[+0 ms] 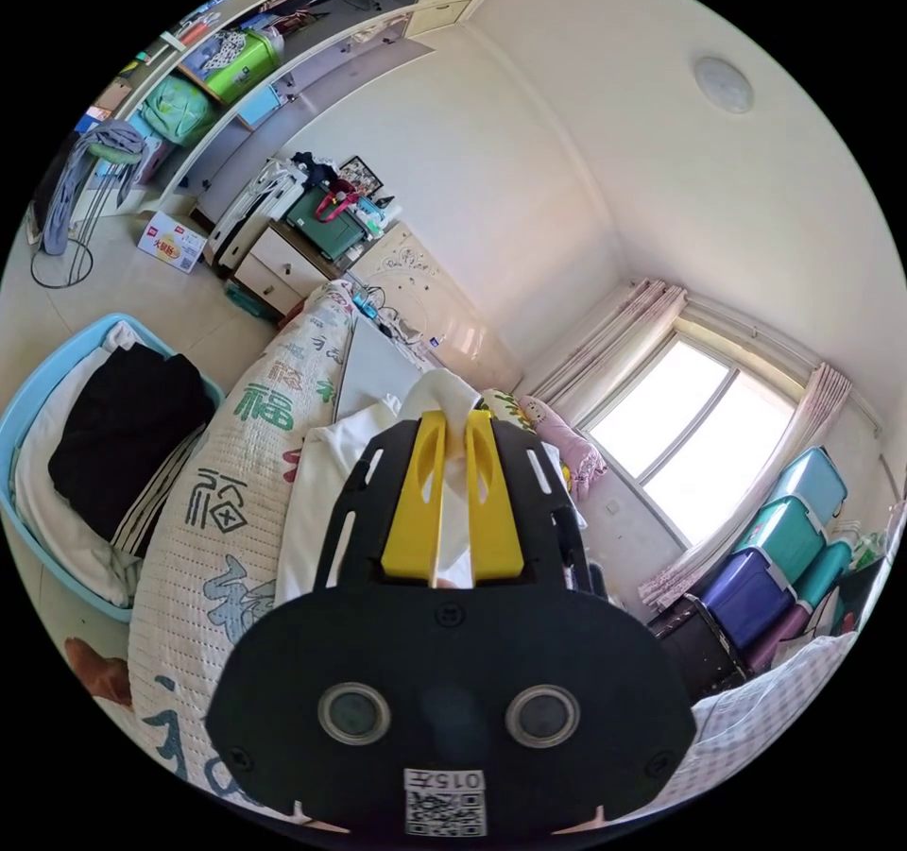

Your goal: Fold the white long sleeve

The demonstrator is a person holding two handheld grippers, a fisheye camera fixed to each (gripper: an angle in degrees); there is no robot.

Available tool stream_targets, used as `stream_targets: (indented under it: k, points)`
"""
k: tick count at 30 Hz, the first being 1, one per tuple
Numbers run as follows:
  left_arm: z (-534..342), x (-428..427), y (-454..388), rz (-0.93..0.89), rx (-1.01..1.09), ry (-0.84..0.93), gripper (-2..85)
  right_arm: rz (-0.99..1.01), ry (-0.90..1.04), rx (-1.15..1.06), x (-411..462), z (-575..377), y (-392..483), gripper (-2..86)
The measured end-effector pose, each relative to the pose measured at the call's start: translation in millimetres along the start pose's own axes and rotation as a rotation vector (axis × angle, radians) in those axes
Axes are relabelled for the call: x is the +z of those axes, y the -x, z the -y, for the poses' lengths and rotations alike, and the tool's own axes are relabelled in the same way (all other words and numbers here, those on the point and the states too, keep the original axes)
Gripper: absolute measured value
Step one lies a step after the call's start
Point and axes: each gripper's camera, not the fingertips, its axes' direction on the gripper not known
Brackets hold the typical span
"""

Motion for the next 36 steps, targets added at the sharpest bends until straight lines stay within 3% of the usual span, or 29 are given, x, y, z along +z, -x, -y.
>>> stream_targets:
  k: [6, 11, 14, 17, 19, 20, 21, 23, 24, 26, 30, 33, 36]
  points:
    - [3.4, 5.0, -6.0, 0.022, 0.014, 0.005, 1.4, 0.16, 0.015, 0.026, 21.3, -0.5, -43.1, 10.1]
    - [7.2, 18.2, -9.4, 0.019, 0.028, 0.021, 1.4, 0.051, 0.085, 0.007, 52.5, -8.8, -49.0, 5.1]
    - [15.5, 38.2, -7.4, -0.015, 0.05, 0.118, 1.2, 0.044, 0.07, -0.001, 42.9, -22.2, -42.5, 3.9]
    - [41.4, 41.3, -14.1, 0.018, 0.189, 0.214, 1.4, -0.089, -0.066, -0.005, -65.6, -39.7, -32.2, 3.4]
    - [85.5, 17.6, -24.8, 0.231, 0.37, 0.158, 1.9, -0.288, -0.248, 0.015, -188.8, -55.4, -20.4, 3.5]
    - [125.0, -5.0, -22.0, 0.429, 0.404, 0.093, 2.5, -0.489, -0.424, 0.057, -284.1, -74.7, -9.7, 3.8]
    - [162.7, -35.3, -11.3, 0.607, 0.326, -0.017, 3.1, -0.717, -0.626, 0.142, -374.9, -107.9, 1.5, 4.4]
    - [197.1, -75.4, -0.3, 0.763, 0.222, -0.134, 7.9, -0.953, -0.854, 0.333, -468.7, -176.6, 9.9, 6.1]
    - [204.9, -89.5, 1.1, 0.8, 0.198, -0.145, 10.5, -0.939, -0.961, 0.439, -503.9, -228.6, 10.3, 7.0]
    - [196.9, -95.8, -4.5, 0.79, 0.23, -0.091, 11.6, -0.798, -1.036, 0.37, -514.1, -297.8, 12.5, 7.5]
    - [112.6, -71.6, -11.8, 0.624, 0.33, 0.157, 10.8, -0.639, -0.817, 0.32, -437.4, -394.5, -11.4, 8.0]
    - [55.6, -34.3, -10.8, 0.487, 0.327, 0.423, 11.1, -0.375, -0.631, 0.282, -373.1, -421.8, -30.1, 8.1]
    - [17.6, 2.3, -20.6, 0.402, 0.359, 0.622, 11.2, -0.346, -0.448, 0.177, -319.6, -409.9, -1.8, 8.2]
